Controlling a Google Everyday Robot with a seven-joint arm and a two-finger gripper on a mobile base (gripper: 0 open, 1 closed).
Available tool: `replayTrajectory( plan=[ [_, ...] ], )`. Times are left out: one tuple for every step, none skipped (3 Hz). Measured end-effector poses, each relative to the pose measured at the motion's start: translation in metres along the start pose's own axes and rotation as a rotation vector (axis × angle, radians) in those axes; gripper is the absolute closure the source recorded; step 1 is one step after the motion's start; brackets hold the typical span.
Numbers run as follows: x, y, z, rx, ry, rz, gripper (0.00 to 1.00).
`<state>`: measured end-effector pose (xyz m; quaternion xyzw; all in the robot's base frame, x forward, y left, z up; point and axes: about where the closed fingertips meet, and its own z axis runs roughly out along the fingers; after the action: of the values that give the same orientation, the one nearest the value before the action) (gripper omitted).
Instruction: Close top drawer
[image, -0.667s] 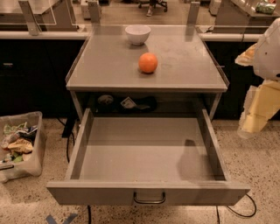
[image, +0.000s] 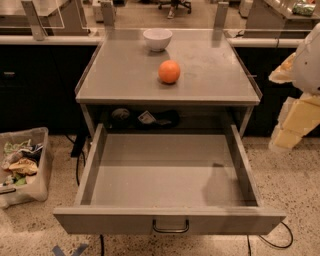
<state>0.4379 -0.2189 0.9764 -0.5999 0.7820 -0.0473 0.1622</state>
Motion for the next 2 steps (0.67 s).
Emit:
replayTrajectory(
  plan=[
    [0.015,0.006,0.010,-0.010,0.004,0.025,0.43],
    [0.040,0.024,0.029,-0.057,0.020,0.048,0.66]
  ],
)
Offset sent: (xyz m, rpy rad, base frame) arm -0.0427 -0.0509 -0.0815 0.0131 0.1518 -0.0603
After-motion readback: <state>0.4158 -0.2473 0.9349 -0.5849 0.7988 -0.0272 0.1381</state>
